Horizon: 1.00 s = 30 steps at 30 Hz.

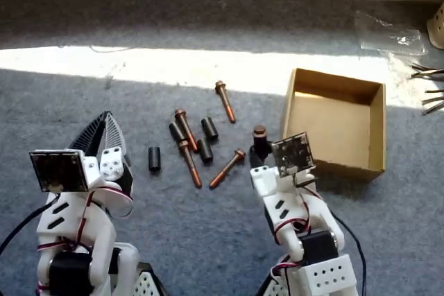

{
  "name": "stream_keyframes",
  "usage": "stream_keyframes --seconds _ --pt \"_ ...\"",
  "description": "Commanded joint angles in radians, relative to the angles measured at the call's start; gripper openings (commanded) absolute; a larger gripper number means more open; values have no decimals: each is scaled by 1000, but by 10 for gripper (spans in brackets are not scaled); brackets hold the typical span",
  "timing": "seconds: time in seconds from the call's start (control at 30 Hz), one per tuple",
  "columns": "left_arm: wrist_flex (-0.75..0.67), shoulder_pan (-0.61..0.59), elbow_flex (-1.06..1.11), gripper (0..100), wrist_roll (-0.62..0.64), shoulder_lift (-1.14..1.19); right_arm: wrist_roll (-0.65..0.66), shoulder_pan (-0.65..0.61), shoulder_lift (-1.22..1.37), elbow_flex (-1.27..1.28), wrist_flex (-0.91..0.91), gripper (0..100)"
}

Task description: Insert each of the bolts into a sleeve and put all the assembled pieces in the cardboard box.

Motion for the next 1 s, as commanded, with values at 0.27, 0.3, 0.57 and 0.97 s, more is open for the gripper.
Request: stream_keyframes --seconds 0.27,0.3,0.57,0.97 --pt "112 -59 76 5 -8 18 11 254 68 -360 206 5" --pt "100 -59 87 5 -8 18 11 255 107 -401 229 5" --pt "9 -61 185 5 -9 18 83 257 542 -645 248 5" --pt "-28 -64 214 5 -9 18 100 288 1115 -880 113 5"
